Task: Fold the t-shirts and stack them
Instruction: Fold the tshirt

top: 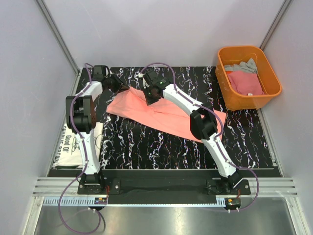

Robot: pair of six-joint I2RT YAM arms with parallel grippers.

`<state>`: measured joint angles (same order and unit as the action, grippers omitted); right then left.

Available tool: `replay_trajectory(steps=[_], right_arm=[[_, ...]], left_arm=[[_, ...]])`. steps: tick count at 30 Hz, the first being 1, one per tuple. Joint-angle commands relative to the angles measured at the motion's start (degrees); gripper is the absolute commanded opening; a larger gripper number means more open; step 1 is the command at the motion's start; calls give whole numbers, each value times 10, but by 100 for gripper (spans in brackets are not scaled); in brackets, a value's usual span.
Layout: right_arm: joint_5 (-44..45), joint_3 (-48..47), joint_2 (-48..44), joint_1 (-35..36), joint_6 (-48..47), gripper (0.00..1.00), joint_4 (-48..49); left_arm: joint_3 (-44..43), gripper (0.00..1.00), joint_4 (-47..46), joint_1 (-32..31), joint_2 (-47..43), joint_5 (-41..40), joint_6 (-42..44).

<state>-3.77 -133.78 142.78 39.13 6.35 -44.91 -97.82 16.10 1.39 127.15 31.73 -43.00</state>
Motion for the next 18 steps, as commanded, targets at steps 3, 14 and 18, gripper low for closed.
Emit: replay_trajectory(steps=[3, 14, 18], right_arm=[[-21, 4, -51, -1, -13, 0, -2], [-38, 9, -51, -1, -12, 0, -3], [-43, 11, -51, -1, -8, 0, -4]], left_arm=[[9, 31, 4, 5, -43, -5, 16], [-18, 47, 10, -1, -23, 7, 3], [-27, 59, 9, -5, -10, 13, -19]])
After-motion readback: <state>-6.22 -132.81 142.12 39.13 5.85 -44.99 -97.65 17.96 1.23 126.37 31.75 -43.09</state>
